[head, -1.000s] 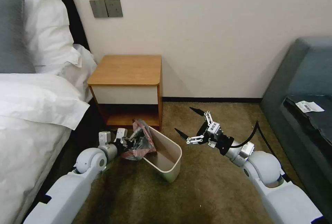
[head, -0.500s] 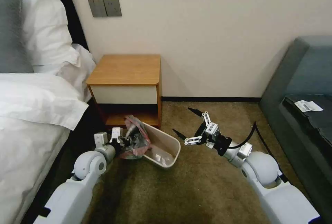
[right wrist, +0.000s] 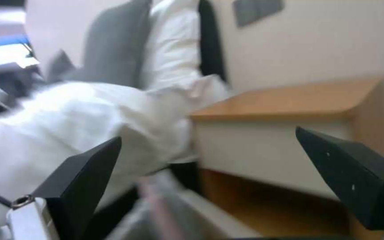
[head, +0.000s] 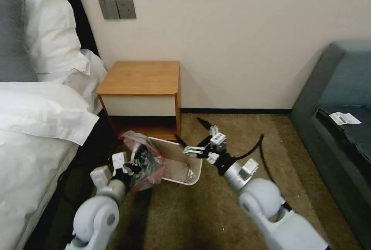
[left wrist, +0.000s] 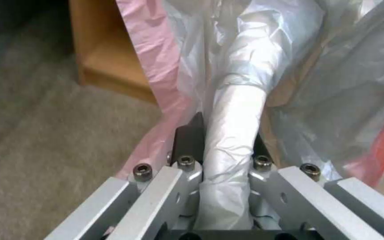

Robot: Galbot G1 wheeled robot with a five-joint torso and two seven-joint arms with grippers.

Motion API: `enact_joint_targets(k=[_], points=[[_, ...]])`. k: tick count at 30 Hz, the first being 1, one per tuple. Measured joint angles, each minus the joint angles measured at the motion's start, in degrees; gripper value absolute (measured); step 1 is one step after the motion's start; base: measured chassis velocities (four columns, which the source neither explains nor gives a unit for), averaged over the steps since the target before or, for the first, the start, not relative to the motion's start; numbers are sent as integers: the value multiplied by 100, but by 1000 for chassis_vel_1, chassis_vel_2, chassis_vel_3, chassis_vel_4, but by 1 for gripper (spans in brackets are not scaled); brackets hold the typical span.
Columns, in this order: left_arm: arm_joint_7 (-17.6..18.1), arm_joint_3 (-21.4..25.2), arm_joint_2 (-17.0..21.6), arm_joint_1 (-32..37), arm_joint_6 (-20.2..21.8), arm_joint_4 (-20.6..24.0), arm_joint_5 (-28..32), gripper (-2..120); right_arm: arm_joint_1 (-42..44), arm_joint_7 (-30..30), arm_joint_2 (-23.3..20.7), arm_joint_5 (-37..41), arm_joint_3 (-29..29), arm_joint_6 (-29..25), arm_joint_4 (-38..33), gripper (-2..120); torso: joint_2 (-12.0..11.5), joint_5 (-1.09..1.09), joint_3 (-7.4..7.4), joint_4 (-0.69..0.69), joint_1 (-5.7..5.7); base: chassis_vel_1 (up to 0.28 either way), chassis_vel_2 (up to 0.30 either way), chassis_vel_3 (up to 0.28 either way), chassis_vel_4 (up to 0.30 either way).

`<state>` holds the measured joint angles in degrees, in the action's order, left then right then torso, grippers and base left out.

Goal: Pick up the garbage bag from the table and place it over the trash can.

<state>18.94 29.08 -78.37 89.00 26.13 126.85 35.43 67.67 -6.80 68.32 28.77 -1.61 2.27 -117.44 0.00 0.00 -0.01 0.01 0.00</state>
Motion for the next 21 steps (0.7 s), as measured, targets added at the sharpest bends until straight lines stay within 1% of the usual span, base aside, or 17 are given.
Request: enact_joint_targets(k=[1,4,5,8,13,15,21], points=[[0,0,0,0,0,0,0,8,0,0,0,0,0,0,0,100,0,0,0,0,0,0,0,0,0],[13,-5,-271,95,-200,217,-195,8,-190,8,-37,239,-446,318,-69,100,0,0,0,-1,0,0,0,0,0],[13,-5,-271,95,-200,217,-195,8,-190,8,-37,239,-446,318,-69,100,0,0,0,-1,0,0,0,0,0],[9,4,-421,213,-328,333,-392,8,-397,-228,-178,204,-742,404,81,100,0,-1,0,-1,0,0,0,0,0],[-20,-13,-477,303,-381,385,-518,8,-555,-306,-192,286,-876,424,269,100,0,0,0,-1,0,0,0,0,0],[-48,-38,-539,351,-397,443,-605,8,-666,-324,-152,353,-936,426,445,100,0,0,0,-1,0,0,0,0,0],[-92,-77,-585,463,-426,525,-725,8,-877,-319,-96,496,-930,412,707,100,0,-1,0,-1,0,0,0,0,0]])
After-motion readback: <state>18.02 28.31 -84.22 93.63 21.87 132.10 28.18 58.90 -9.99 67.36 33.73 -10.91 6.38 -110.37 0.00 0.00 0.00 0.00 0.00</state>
